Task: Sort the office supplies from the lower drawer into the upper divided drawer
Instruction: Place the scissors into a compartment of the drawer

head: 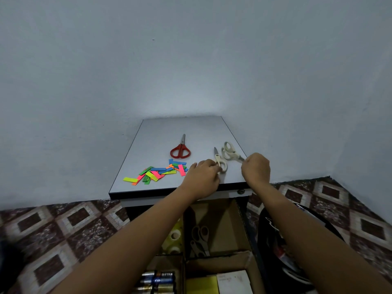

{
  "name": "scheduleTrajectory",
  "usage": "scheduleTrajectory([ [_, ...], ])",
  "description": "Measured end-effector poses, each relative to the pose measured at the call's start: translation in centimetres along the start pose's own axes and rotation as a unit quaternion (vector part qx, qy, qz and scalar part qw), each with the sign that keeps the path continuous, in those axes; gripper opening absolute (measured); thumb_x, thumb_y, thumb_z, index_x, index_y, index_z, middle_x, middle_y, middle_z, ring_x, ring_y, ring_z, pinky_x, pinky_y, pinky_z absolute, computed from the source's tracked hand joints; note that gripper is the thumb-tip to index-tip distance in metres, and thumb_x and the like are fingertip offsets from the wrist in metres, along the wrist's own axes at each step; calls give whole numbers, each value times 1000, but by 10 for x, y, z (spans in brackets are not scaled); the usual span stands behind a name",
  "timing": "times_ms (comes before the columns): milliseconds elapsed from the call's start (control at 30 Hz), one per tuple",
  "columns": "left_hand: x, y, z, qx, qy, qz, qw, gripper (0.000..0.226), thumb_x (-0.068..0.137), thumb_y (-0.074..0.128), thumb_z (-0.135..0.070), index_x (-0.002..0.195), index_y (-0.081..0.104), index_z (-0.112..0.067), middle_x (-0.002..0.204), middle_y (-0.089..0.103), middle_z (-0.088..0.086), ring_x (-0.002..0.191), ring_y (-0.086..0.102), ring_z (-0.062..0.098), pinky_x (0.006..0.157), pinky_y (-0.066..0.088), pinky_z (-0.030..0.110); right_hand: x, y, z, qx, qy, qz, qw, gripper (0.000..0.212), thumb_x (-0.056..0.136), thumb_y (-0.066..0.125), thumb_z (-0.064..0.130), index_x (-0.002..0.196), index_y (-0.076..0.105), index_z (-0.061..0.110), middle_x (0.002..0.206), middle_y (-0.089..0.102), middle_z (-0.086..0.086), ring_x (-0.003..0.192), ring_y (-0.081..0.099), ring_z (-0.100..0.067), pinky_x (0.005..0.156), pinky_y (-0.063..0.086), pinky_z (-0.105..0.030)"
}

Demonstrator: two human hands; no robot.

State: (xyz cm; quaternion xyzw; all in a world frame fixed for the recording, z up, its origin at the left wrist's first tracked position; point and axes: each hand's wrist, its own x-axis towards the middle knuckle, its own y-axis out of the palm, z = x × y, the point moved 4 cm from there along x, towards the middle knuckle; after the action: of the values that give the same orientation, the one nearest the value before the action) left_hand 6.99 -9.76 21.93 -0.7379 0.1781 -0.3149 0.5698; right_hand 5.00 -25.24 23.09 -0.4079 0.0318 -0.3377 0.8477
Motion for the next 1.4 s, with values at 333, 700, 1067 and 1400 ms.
scheduleTrajectory([
  [333, -26, -59, -9, -172, -61, -201, 962, 52, 99, 42, -20, 147, 24, -12, 152, 23, 10, 139, 26, 21, 105, 31, 25, -46, -54, 29, 233, -134, 33, 963, 8, 90, 58, 10, 91, 65, 13, 82, 63, 2, 81, 61, -14, 76, 49, -23],
  [700, -102, -13, -13, -337, -102, 49, 935, 18, 96, 51, -20, 109, 62, -15, 97, 65, 0, 85, 61, 13, 77, 51, 29, -100, -31, 0, 357, -27, 179, 917, 14, 91, 56, 2, 103, 61, 9, 78, 63, -3, 69, 61, -10, 66, 55, -21],
  [1067, -150, 67, -11, -336, -187, 102, 917, 21, 93, 55, -23, 103, 70, -10, 100, 68, 5, 93, 64, 20, 87, 52, 39, -172, 63, -69, 307, 146, 373, 863, 21, 94, 53, 8, 76, 63, 5, 68, 65, -7, 61, 62, -16, 60, 56, -29],
  [1400, -171, 92, 8, -95, -196, 26, 976, 42, 99, 39, -29, 139, 43, -18, 145, 36, 1, 133, 34, 19, 108, 30, 38, -109, 89, -77, 194, 149, 321, 915, 18, 87, 48, -6, 91, 64, -14, 78, 59, -21, 56, 48, -22, 61, 37, -32],
])
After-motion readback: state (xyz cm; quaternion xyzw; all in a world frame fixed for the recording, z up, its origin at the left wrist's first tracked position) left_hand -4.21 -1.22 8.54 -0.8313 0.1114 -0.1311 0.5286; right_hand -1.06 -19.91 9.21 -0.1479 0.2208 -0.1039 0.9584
